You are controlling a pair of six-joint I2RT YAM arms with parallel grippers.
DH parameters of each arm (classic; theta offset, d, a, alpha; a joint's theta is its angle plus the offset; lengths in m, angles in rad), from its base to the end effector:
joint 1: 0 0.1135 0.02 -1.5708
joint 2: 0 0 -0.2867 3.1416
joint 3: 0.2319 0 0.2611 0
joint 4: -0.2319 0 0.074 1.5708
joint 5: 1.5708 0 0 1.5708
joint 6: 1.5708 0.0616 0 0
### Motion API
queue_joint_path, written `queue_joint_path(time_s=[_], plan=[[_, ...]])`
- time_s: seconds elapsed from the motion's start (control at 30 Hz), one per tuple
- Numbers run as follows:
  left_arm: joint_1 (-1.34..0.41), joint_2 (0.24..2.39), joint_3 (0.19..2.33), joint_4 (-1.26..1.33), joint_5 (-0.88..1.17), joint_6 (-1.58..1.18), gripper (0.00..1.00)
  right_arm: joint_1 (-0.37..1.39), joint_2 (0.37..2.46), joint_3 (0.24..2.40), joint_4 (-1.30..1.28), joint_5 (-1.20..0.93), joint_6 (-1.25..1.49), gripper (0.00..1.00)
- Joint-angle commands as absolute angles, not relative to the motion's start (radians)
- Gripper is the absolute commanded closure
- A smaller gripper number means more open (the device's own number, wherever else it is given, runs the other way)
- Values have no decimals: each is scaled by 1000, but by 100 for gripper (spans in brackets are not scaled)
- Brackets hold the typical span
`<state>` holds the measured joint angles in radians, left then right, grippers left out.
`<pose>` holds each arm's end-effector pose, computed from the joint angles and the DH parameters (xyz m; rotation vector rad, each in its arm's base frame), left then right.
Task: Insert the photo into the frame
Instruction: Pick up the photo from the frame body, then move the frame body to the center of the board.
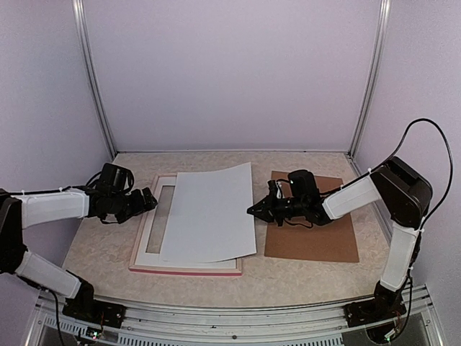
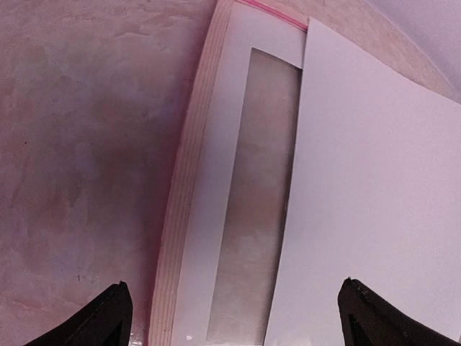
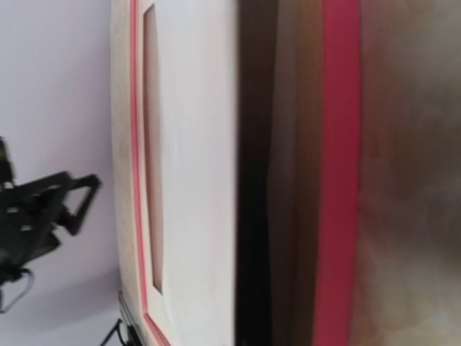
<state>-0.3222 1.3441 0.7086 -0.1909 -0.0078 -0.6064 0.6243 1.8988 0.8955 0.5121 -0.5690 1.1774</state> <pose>0.2729 -0.0906 0.1906 -0.3492 2.4151 -0.4181 0.3137 0.2669 0.1435 0.2517 2.4329 1.5690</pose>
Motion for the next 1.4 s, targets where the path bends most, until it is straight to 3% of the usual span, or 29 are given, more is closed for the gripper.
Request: queue_joint_path(time_s=[0.0,0.43,1.37], plan=[[-284,1409,669,-132,31,-601,1,645,1901,894,570,-540,1226,100],[-281,1529,651,-21,128,-618,1,664,1898,947,438,-536,1155,100],[-400,1456,626,26,151,-668,5,690,1886,983,357,-562,1103,100]])
